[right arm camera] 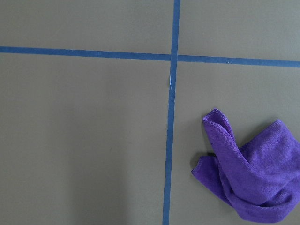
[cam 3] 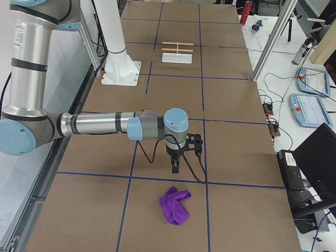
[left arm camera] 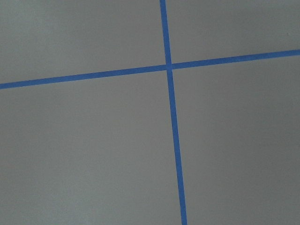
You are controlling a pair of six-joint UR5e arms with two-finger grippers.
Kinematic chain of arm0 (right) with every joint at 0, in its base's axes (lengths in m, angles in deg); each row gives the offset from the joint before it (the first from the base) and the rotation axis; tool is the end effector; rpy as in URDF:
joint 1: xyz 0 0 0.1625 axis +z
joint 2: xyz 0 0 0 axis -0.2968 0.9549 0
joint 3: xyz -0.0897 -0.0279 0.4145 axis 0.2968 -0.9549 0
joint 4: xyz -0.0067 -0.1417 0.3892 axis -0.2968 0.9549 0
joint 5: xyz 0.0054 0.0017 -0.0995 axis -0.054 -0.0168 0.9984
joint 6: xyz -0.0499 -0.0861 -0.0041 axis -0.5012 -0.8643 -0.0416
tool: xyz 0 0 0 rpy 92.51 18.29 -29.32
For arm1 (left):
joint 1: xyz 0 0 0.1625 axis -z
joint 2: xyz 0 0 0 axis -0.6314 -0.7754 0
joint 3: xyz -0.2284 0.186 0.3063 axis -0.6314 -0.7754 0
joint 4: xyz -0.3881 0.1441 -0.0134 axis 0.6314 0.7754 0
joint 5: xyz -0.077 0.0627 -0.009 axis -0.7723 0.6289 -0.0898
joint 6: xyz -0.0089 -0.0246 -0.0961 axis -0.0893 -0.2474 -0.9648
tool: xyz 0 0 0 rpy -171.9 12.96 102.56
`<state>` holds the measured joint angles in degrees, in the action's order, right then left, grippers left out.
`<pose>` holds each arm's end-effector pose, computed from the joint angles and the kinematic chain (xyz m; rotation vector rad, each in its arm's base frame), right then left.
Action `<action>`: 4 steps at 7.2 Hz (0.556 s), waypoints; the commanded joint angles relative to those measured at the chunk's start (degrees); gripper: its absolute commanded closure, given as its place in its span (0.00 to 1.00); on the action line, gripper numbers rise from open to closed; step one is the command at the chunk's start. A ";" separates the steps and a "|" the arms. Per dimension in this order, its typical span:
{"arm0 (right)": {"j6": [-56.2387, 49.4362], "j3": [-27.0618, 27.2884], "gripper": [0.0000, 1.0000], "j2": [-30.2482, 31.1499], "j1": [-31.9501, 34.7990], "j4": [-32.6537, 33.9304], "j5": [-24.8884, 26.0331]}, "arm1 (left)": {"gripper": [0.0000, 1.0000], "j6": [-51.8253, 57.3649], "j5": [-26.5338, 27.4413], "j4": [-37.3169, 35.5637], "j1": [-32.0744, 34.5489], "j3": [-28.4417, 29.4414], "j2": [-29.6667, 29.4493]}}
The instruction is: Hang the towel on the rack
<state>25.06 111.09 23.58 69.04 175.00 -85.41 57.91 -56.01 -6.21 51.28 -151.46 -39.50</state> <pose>0.0386 -0.4210 0.6112 0.0416 -0.7518 -0.0232 -0.0706 -0.4536 0.6000 0.0370 0.7261 0.0980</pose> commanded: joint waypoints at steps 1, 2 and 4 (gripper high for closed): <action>-0.08 -0.03 0.00 0.09 0.00 -0.09 0.04 | 0.00 0.04 0.07 -0.09 -0.35 0.03 0.10; -0.86 -0.21 0.00 0.18 0.00 -0.26 0.47 | 0.00 0.05 -0.01 0.00 -0.35 0.03 0.10; -13.50 -1.26 0.00 4.62 0.00 -1.22 1.26 | 0.00 0.05 -0.02 0.35 -0.87 -1.80 -0.07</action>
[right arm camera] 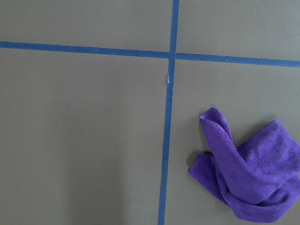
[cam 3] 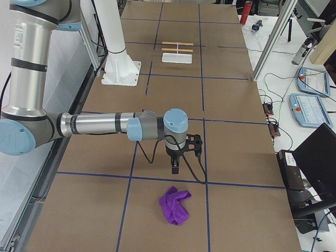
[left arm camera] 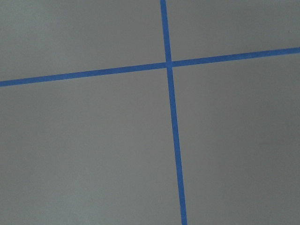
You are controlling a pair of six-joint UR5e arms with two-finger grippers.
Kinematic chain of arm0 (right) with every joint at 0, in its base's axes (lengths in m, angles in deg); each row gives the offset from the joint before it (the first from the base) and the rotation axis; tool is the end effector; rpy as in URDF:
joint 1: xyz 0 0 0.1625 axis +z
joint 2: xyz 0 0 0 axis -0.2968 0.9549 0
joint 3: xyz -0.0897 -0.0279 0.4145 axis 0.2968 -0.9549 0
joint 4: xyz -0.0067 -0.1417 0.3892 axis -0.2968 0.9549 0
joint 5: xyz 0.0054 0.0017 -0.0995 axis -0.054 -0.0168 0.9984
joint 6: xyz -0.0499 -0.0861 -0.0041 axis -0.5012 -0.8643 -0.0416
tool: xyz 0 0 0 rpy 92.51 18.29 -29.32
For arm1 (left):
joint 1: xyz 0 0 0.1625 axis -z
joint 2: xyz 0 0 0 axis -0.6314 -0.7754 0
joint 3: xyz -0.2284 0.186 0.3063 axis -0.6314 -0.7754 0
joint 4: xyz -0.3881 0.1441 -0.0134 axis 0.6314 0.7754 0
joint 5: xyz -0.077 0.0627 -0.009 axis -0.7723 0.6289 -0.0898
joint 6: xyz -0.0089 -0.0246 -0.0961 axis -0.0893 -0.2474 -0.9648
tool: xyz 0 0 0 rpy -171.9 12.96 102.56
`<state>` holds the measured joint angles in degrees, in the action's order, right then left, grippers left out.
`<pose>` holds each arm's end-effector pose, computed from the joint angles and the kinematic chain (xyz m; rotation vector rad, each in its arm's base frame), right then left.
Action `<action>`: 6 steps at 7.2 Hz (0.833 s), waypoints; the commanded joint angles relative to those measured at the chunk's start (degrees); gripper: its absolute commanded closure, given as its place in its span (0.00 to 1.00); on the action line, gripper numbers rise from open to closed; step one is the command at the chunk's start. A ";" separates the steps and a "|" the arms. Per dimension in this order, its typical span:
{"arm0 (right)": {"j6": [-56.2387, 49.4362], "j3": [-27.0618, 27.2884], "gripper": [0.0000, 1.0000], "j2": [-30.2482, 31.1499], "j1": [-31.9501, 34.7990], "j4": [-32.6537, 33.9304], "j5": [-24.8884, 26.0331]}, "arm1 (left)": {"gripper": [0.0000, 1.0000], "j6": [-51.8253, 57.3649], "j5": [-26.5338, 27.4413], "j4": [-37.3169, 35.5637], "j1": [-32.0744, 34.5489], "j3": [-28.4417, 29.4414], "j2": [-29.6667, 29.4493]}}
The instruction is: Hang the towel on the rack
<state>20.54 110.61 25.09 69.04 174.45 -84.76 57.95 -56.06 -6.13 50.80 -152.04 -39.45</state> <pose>0.0402 -0.4094 0.6259 0.0478 -0.7380 -0.0886 -0.0667 -0.4540 0.5953 0.0444 0.7266 0.1106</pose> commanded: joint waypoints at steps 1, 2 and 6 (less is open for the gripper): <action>-19.27 -5.05 0.00 3.93 0.00 -4.33 1.13 | 0.00 0.00 -0.23 0.36 -1.53 -1.50 -0.48; -20.77 -9.44 0.00 3.76 0.00 -9.59 1.49 | 0.00 0.00 -0.41 0.36 -1.54 -1.59 -0.48; -23.48 -30.82 0.20 -5.80 -0.09 -26.51 4.21 | 0.00 0.09 -0.59 0.36 -1.54 -1.59 -0.48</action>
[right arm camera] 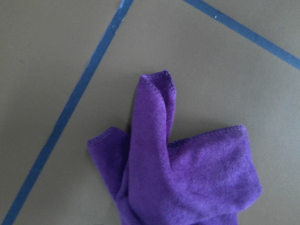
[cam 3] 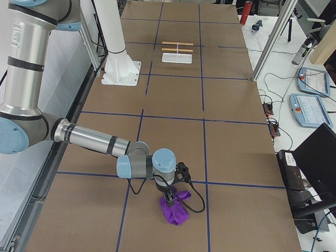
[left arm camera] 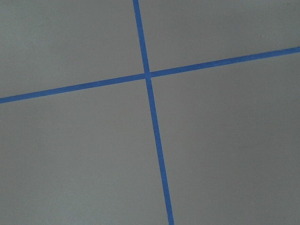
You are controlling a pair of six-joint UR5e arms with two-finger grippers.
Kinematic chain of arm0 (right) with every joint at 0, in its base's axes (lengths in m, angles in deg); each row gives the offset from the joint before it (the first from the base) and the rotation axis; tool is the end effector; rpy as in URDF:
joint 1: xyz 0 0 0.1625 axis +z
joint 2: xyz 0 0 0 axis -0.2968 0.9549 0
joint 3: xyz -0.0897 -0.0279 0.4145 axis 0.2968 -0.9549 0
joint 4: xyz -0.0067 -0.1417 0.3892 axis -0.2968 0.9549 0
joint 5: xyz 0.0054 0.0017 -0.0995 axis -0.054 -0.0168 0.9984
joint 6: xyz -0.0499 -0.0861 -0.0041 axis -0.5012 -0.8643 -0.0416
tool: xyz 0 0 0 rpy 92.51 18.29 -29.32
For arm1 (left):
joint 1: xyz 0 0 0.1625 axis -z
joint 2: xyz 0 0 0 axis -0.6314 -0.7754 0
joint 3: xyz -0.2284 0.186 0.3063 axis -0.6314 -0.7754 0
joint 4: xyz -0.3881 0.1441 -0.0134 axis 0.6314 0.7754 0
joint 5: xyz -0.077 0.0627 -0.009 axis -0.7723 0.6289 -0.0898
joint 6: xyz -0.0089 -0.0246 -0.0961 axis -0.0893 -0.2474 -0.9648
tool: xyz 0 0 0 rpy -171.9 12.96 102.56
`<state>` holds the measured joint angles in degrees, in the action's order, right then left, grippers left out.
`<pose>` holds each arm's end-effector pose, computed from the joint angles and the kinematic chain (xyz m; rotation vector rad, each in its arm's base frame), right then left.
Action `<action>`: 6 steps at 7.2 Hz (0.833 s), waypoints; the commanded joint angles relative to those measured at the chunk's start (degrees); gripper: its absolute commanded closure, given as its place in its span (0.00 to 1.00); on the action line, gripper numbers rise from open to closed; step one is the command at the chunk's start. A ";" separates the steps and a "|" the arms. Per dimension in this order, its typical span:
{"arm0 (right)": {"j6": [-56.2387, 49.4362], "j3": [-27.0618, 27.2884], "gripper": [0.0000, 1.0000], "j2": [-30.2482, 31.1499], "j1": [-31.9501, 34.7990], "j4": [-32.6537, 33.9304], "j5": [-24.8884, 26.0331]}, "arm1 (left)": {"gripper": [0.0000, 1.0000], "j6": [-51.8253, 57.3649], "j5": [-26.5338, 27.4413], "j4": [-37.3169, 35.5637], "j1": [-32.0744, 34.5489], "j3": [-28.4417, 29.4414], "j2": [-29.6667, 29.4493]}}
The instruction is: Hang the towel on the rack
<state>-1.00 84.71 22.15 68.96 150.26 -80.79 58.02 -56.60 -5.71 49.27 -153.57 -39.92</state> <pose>0.0449 -0.4090 0.7864 0.1964 -0.6499 -0.4565 -0.0537 -0.4596 0.5772 0.0759 0.7350 0.1526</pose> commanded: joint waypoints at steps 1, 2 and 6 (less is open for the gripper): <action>-2.06 -5.02 0.48 -2.96 0.00 -2.33 0.16 | 0.00 0.02 -0.04 -0.06 0.00 -0.06 0.00; -1.63 -4.94 0.60 -2.96 -0.09 -2.24 -0.45 | 0.00 0.02 -0.13 -0.06 0.00 -0.06 0.00; -1.45 -4.85 0.53 -2.96 -1.76 -2.06 -2.48 | 0.00 -0.06 -0.13 -0.14 0.00 -0.33 0.00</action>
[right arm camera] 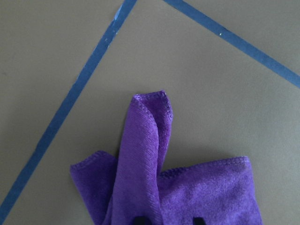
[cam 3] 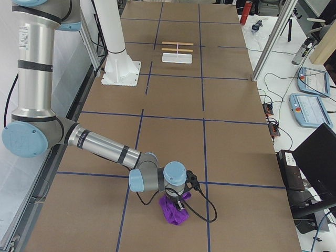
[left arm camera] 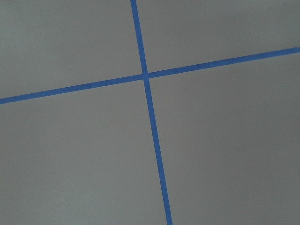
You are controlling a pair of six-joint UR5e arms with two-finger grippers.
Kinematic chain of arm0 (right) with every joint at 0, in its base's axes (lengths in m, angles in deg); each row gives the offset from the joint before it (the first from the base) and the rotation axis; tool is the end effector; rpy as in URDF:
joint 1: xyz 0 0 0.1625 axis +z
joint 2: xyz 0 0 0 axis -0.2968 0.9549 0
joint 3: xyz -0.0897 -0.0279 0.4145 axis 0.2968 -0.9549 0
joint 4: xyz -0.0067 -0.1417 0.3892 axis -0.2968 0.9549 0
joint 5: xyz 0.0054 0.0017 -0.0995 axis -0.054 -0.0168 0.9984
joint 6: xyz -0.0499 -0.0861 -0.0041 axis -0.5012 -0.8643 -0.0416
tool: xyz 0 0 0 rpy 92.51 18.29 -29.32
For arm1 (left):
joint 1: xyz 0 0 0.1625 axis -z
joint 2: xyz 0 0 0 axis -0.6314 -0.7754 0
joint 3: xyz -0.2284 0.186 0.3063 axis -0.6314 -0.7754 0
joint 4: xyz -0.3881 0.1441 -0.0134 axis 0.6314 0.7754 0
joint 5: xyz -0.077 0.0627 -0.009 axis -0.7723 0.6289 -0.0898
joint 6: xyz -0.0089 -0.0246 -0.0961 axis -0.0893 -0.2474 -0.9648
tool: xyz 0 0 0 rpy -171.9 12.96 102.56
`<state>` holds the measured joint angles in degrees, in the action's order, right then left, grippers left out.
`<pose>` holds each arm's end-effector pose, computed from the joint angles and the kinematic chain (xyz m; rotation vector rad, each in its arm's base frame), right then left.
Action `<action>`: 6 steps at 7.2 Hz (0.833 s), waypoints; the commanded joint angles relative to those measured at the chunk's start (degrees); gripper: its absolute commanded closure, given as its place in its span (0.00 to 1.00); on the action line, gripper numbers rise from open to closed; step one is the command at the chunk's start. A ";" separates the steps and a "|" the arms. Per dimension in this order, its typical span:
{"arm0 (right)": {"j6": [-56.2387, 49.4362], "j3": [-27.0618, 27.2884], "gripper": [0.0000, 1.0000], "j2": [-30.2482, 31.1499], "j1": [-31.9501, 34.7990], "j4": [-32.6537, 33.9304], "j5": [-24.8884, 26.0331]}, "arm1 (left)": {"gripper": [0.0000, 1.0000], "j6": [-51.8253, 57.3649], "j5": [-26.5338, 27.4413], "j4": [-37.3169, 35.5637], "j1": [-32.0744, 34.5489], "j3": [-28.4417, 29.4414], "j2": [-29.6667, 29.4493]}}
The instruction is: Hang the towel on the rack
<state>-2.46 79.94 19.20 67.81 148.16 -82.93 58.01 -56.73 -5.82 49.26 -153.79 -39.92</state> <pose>0.0323 -0.4268 0.7982 0.2087 -0.6872 -0.5017 -0.0535 -0.4594 0.5753 0.0777 0.7372 0.1534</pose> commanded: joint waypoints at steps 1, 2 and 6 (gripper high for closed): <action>0.01 -0.09 0.59 -0.01 -0.87 0.12 -0.34 | 0.00 0.02 0.00 -0.04 0.00 -0.11 0.00; -0.51 0.17 0.95 -0.01 -1.14 0.12 -0.34 | 0.00 -0.06 0.00 0.05 0.00 -0.11 0.00; -0.51 11.30 1.00 -0.01 -2.19 1.00 -1.12 | 0.00 -0.15 0.09 0.40 0.09 -0.37 -2.97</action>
<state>-2.97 86.59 19.22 65.88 148.93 -83.59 57.93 -56.66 -5.60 49.31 -154.05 -41.15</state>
